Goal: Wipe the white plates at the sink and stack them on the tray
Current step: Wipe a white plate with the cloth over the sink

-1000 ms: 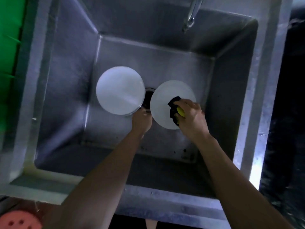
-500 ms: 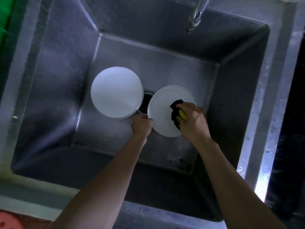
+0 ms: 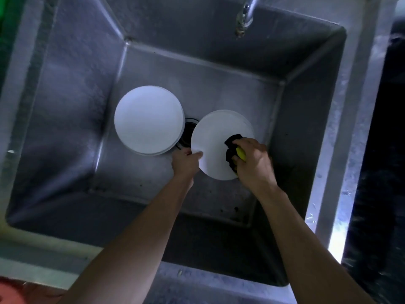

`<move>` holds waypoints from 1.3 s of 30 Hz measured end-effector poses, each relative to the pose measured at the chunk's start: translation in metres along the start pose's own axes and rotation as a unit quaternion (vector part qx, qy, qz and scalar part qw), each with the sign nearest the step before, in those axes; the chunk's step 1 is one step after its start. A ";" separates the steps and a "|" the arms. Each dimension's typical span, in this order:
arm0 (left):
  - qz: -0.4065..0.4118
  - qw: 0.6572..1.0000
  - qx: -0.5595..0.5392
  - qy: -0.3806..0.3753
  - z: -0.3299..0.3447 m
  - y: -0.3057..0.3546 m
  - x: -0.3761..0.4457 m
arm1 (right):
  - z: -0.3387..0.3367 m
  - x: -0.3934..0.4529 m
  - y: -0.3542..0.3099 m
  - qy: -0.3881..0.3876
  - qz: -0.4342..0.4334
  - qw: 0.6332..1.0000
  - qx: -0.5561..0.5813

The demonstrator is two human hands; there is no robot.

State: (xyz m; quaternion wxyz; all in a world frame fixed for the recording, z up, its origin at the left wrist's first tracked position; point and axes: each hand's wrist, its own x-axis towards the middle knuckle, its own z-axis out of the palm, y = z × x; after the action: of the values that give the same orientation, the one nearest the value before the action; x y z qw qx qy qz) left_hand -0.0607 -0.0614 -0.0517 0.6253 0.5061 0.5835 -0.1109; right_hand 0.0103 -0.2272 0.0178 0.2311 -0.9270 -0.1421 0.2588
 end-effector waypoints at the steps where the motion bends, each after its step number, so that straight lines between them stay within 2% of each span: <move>1: 0.001 1.000 0.000 -0.001 0.000 0.001 -0.002 | 0.000 -0.002 0.000 0.002 0.002 1.000 0.003; 6: 0.013 1.000 -0.017 -0.009 -0.002 0.006 -0.013 | -0.001 -0.013 -0.003 0.007 0.008 1.000 0.015; 9: -0.003 0.997 -0.052 -0.054 -0.005 0.012 -0.023 | 0.000 -0.020 -0.005 0.014 0.009 1.000 0.026; 14: 0.007 0.991 -0.037 -0.125 -0.014 0.020 -0.037 | -0.001 -0.028 -0.007 0.020 -0.008 0.999 0.043; 21: 0.028 0.993 -0.014 -0.111 -0.031 0.032 -0.059 | -0.011 -0.035 -0.020 0.021 -0.036 0.997 0.070; 34: 0.079 0.976 -0.027 -0.200 -0.060 0.075 -0.123 | -0.057 -0.039 -0.092 0.052 -0.134 0.985 0.094; 36: 0.088 0.974 -0.031 -0.206 -0.067 0.082 -0.132 | -0.065 -0.047 -0.094 0.052 -0.161 0.983 0.066; 39: 0.098 0.971 -0.028 -0.215 -0.077 0.091 -0.145 | -0.080 -0.060 -0.088 0.034 -0.198 0.979 -0.046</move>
State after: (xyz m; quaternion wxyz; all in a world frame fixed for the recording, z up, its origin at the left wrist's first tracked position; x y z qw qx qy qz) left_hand -0.0848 -0.0259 0.1312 0.7581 0.5072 0.3855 -0.1391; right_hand -0.0082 -0.2032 0.1471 0.2392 -0.8986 -0.3265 0.1692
